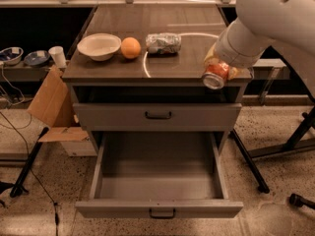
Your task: Pick coke can from middle drawer and place on counter
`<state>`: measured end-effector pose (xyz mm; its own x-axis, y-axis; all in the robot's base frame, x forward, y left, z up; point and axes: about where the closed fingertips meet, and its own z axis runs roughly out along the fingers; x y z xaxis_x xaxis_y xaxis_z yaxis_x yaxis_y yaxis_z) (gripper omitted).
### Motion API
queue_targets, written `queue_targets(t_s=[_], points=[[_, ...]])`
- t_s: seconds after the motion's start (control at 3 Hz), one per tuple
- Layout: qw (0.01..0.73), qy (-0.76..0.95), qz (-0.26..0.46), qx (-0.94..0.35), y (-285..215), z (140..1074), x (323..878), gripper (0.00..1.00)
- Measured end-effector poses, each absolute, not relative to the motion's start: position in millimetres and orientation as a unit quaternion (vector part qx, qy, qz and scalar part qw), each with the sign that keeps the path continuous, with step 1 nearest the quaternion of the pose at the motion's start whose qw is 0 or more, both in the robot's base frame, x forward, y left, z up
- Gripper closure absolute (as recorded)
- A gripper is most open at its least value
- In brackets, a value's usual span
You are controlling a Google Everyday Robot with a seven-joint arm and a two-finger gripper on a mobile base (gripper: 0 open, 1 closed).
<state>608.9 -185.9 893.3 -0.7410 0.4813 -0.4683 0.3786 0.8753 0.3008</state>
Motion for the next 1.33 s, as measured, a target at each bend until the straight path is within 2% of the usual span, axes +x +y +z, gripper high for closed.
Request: queue_targets(t_s=[1.0, 1.33], points=[[0.279, 0.925, 0.111, 0.234, -156.6, 892.9, 680.0, 1.00], [0.282, 0.918, 0.115, 0.253, -155.9, 885.8, 696.8, 0.82]])
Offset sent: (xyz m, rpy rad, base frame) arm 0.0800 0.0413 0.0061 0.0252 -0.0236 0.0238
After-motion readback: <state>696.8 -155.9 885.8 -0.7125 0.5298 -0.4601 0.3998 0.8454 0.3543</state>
